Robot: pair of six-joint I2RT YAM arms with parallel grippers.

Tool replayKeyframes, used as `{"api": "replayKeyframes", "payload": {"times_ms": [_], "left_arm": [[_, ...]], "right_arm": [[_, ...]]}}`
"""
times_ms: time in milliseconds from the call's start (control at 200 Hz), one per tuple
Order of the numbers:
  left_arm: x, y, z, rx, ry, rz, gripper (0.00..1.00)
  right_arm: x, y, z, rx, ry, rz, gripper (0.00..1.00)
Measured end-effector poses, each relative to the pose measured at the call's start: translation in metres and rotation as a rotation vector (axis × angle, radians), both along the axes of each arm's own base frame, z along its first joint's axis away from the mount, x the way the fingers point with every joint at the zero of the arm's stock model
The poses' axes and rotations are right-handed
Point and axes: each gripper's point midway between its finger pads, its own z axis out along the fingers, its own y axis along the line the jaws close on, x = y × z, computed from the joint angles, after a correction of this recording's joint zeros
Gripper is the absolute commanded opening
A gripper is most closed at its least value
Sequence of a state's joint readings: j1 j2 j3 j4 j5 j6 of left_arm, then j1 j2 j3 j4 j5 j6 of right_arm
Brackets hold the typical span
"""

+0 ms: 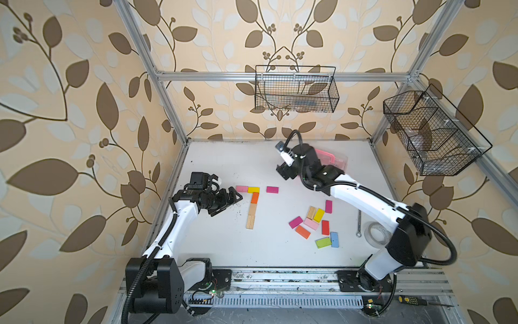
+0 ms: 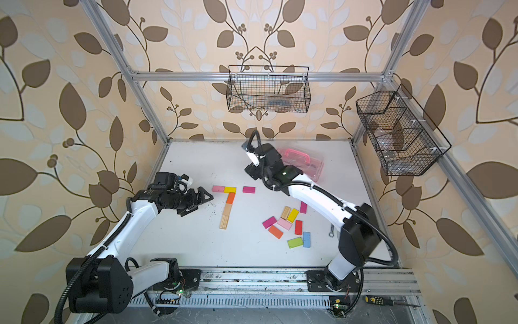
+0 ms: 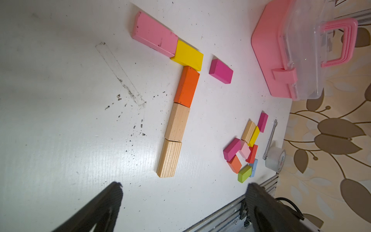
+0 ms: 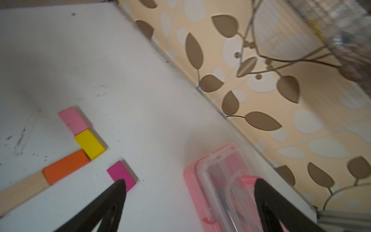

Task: Assemble the number 7 with building blocks
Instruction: Pick up the building block from the center of the board.

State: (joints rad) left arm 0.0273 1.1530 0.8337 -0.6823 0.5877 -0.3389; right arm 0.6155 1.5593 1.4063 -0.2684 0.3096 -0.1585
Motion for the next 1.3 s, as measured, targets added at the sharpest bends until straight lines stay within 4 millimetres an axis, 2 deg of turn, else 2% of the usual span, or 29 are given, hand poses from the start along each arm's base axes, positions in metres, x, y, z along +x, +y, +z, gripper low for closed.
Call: {"api": "replayKeyframes", "payload": {"times_ms": [45,90,125,190,250,310,425,480,585,705,845,970,1125,1305], "left_arm": [[0.0,-0.002,0.001,-0.01,-0.003,-0.005,0.99],[0.0,-0.003,0.001,-0.017,-0.007,-0.01,0.99],[-0.001,-0.005,0.002,-0.028,-0.009,-0.017,0.99],[0.0,-0.008,0.005,-0.046,-0.019,-0.029,0.99],[0.0,-0.01,0.006,-0.061,-0.028,-0.039,0.99],[0.0,-0.013,0.008,-0.077,-0.035,-0.049,0.99],[-0.001,-0.02,0.011,-0.094,-0.056,-0.076,0.99],[-0.003,-0.023,0.014,-0.097,-0.07,-0.091,0.99],[-0.006,-0.033,0.018,-0.094,-0.099,-0.136,0.99],[-0.017,-0.054,0.018,-0.081,-0.108,-0.223,0.99],[-0.029,-0.072,0.014,-0.048,-0.116,-0.311,0.99],[-0.03,-0.072,0.012,-0.031,-0.115,-0.318,0.99],[-0.031,-0.07,0.009,-0.014,-0.104,-0.311,0.99],[-0.031,-0.069,0.009,-0.013,-0.104,-0.312,0.99]], "right_arm": [[0.004,-0.032,0.009,0.109,0.02,-0.086,1.0],[0.005,-0.064,0.007,0.202,0.051,-0.163,1.0],[0.002,-0.092,-0.002,0.26,0.081,-0.229,1.0],[-0.017,-0.136,-0.035,0.333,0.164,-0.343,1.0],[-0.042,-0.157,-0.066,0.371,0.246,-0.404,1.0],[-0.064,-0.169,-0.091,0.412,0.317,-0.436,1.0],[-0.089,-0.188,-0.119,0.503,0.41,-0.495,1.0],[-0.094,-0.191,-0.129,0.527,0.447,-0.515,1.0],[-0.096,-0.184,-0.148,0.559,0.527,-0.521,1.0],[-0.095,-0.178,-0.177,0.562,0.628,-0.561,1.0],[-0.1,-0.157,-0.203,0.491,0.697,-0.568,0.96],[-0.099,-0.143,-0.218,0.446,0.731,-0.573,0.91],[-0.095,-0.149,-0.232,0.41,0.741,-0.634,0.86],[-0.092,-0.163,-0.236,0.392,0.721,-0.694,0.77]]}}
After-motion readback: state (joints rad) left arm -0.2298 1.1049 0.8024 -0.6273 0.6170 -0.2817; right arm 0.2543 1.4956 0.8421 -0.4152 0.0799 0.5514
